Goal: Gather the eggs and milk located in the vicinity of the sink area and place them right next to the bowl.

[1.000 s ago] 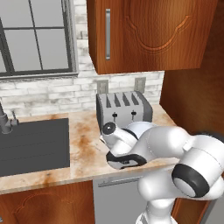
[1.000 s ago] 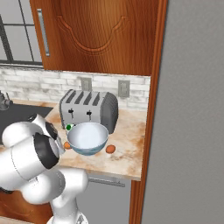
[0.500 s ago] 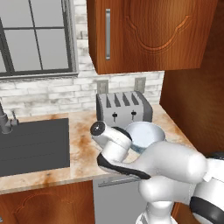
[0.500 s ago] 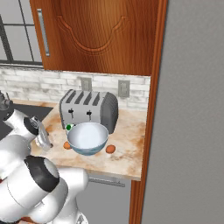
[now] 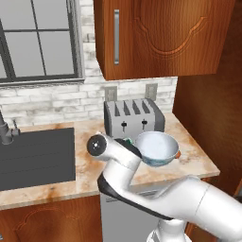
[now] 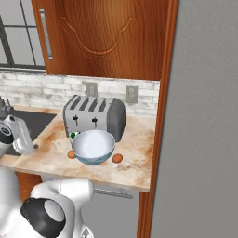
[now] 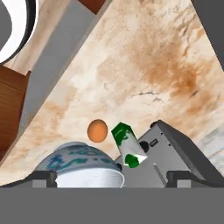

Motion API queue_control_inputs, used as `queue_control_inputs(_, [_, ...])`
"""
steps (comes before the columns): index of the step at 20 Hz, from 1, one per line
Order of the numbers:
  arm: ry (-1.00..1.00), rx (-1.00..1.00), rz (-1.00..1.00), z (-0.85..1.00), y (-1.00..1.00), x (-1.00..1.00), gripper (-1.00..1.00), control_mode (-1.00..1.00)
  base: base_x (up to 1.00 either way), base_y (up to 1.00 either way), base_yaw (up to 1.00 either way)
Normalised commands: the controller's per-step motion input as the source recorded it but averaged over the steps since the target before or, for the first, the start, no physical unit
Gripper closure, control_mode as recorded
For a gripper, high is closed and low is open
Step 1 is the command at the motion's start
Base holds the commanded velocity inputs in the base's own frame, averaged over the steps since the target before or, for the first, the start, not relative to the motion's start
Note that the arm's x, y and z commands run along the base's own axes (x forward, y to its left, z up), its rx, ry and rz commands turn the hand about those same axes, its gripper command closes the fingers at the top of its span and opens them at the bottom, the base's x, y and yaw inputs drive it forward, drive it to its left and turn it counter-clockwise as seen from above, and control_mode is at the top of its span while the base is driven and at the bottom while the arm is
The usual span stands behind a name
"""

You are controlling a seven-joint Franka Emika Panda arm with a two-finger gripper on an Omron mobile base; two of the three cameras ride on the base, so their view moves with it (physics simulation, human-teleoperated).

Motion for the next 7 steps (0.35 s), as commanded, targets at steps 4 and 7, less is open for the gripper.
queue_control_inputs(4, [-0.20,-0.03,0.00,0.69,0.34,-0.51,-1.00,-1.00,0.00,0.00,0.00])
queue_control_inputs(7, [-0.17,-0.02,0.00,0.62,0.30,-0.49,-1.00,-1.00,0.00,0.00,0.00])
